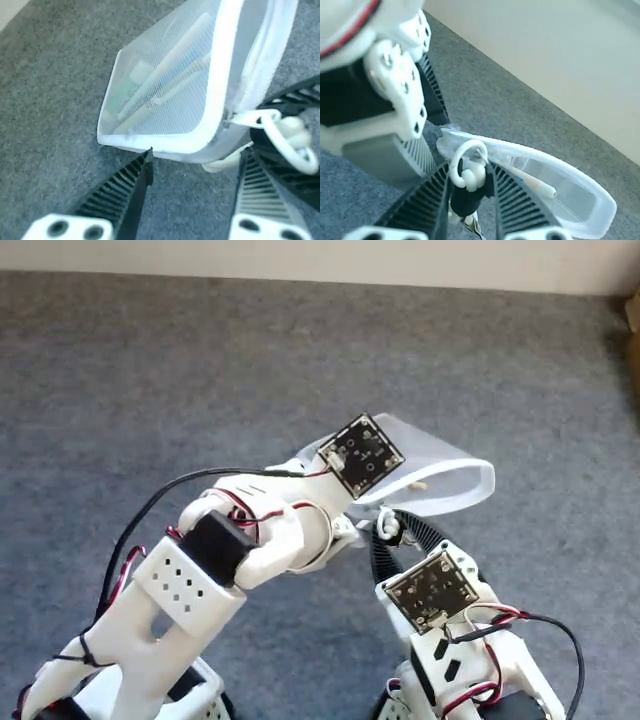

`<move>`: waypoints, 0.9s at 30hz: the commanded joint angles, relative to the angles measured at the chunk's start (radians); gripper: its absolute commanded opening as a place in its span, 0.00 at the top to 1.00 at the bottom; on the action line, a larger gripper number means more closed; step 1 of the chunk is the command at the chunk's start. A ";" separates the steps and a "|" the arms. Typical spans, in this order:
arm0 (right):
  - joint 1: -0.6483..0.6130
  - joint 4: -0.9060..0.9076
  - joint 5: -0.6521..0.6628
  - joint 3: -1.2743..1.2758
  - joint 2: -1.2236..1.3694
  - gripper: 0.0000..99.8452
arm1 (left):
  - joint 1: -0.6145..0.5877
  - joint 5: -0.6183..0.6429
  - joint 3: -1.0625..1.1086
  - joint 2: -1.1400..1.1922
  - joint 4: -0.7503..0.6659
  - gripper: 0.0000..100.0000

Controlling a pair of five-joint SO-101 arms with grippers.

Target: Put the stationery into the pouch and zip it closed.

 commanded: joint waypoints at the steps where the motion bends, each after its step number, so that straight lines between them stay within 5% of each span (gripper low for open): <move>1: 0.005 0.004 0.006 -0.074 -0.013 1.00 | 0.013 0.014 0.016 -0.033 -0.075 0.74; 10: 0.004 0.024 0.006 -0.074 -0.013 1.00 | 0.013 0.118 0.071 -0.033 -0.176 0.74; 21: 0.005 0.016 0.005 -0.074 -0.013 1.00 | 0.021 0.118 0.097 -0.033 -0.216 0.99; 27: 0.012 -0.016 -0.097 -0.076 -0.013 1.00 | 0.013 0.120 0.099 -0.033 -0.213 0.99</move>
